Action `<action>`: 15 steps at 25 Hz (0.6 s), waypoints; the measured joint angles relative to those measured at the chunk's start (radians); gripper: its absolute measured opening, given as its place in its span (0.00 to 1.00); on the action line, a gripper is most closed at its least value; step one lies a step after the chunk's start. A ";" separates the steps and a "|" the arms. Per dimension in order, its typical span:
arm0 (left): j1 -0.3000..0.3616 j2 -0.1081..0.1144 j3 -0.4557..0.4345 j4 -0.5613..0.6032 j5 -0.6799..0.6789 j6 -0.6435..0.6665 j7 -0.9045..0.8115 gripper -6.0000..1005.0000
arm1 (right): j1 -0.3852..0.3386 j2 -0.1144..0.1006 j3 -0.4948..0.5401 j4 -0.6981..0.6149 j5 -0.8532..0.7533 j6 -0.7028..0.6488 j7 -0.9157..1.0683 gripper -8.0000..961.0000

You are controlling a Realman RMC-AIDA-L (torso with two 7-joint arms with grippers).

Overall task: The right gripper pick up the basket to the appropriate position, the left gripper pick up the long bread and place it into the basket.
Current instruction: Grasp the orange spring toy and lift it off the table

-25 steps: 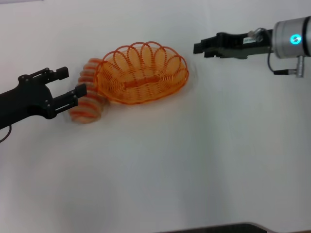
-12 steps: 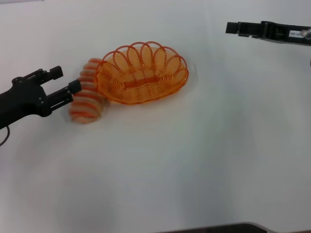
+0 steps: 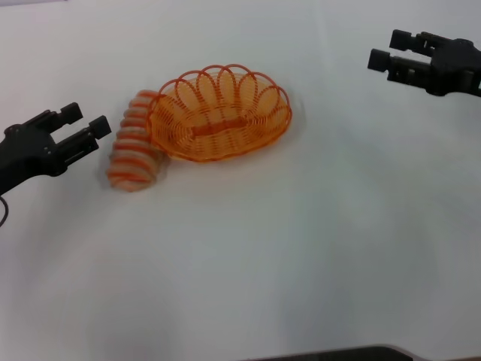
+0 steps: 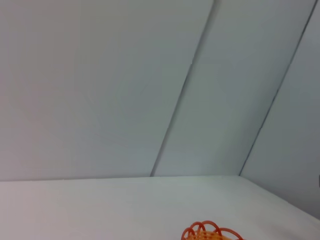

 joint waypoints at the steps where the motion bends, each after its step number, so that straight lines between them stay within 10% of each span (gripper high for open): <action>1: 0.000 0.001 -0.001 0.000 0.000 0.001 -0.008 0.67 | -0.008 0.001 0.004 0.002 0.001 -0.012 -0.038 0.75; 15: -0.005 -0.009 0.005 -0.024 0.010 -0.012 0.055 0.67 | -0.080 0.004 0.000 0.146 -0.009 -0.066 -0.421 0.91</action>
